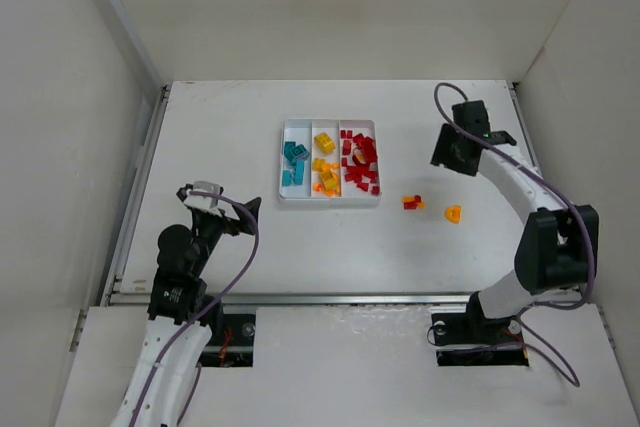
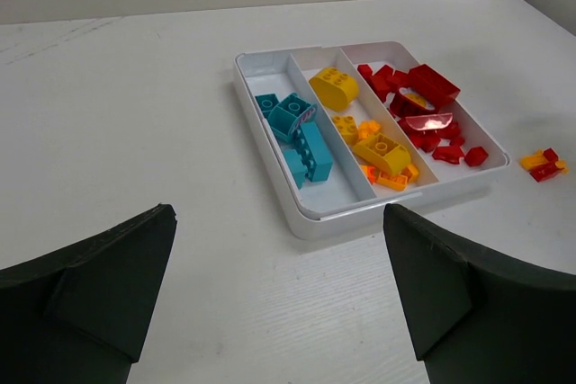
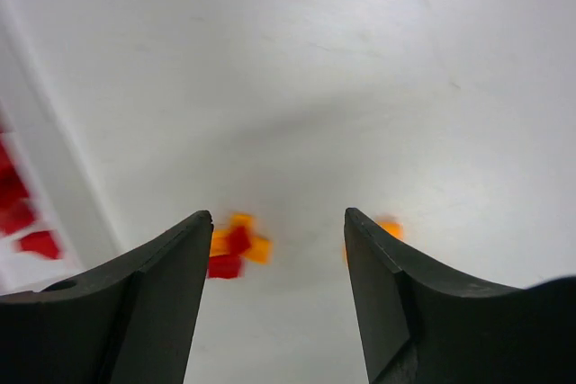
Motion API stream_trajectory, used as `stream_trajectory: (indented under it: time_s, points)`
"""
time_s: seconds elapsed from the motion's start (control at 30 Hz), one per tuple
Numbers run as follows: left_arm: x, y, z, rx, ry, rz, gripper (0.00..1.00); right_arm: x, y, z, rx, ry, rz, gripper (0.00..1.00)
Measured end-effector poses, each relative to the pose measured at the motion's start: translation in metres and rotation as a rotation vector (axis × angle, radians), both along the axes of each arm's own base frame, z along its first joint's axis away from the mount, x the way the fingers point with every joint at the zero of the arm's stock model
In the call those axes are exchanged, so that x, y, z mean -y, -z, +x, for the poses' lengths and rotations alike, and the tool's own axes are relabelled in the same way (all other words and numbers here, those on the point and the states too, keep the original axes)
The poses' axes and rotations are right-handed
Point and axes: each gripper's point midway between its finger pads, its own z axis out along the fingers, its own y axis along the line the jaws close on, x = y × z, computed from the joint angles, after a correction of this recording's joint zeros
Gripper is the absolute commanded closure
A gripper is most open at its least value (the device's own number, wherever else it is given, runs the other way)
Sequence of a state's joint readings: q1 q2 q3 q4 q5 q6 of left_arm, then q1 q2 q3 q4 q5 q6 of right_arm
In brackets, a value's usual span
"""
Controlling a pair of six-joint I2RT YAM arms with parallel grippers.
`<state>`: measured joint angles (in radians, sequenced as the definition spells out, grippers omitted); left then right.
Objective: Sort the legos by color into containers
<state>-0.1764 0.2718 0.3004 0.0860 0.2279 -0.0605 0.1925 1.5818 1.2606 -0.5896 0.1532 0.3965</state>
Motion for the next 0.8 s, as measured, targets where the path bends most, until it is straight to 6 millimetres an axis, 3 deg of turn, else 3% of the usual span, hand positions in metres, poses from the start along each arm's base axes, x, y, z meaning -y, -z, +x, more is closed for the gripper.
stream_trajectory:
  time_s: [0.07,0.2,0.33,0.6,0.8]
  points:
    - [0.0,-0.001,0.0,0.006,0.0,-0.001,0.01,0.037,0.016,-0.019,-0.052,0.091,-0.039,0.32]
    - [0.0,-0.002,-0.001,0.007,0.0,-0.001,0.01,0.062,0.054,-0.054,-0.181,0.142,-0.062,0.31]
    - [0.0,-0.003,-0.001,0.014,0.0,-0.002,0.01,0.087,0.072,-0.074,-0.259,0.199,-0.05,0.32]
    - [0.0,-0.004,-0.002,0.022,0.0,-0.004,0.01,0.079,0.103,-0.084,-0.378,0.147,-0.002,0.38]
    - [0.0,-0.002,-0.002,0.022,0.0,-0.004,0.01,0.074,0.105,-0.087,-0.397,0.128,0.018,0.36]
